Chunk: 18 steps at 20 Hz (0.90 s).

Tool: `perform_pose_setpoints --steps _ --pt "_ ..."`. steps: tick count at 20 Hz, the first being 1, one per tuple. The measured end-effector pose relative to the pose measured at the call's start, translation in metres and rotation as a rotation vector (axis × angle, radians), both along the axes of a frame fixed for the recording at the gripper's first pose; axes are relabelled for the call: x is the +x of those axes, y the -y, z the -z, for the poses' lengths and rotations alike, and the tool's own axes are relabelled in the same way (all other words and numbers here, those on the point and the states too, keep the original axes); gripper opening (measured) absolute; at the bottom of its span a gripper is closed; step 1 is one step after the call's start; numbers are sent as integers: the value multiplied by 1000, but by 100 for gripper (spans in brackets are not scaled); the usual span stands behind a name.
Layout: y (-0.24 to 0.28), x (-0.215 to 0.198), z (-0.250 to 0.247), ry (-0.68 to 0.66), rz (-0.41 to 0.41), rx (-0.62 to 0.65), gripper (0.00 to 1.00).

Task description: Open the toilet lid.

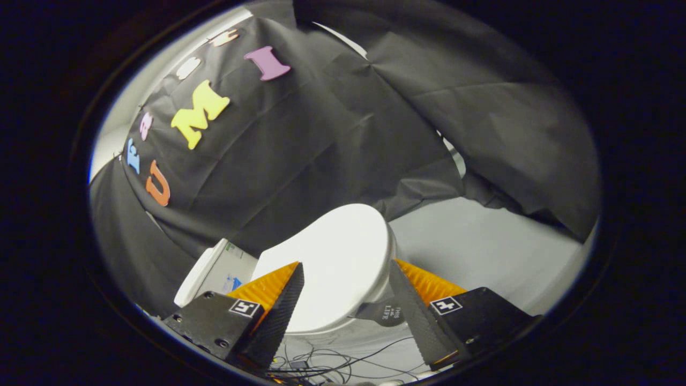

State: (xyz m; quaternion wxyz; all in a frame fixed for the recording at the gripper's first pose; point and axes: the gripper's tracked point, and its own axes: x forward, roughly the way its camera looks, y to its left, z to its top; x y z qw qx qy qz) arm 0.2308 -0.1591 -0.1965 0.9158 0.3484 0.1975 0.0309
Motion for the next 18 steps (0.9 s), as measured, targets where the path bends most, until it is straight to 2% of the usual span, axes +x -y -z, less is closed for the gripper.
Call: perform_pose_setpoints --steps 3,10,18 --pt "0 -2 20 -39 -11 28 99" --pt "3 -13 52 -138 2 218 95" --pt "-17 -13 65 -177 -42 374 69"
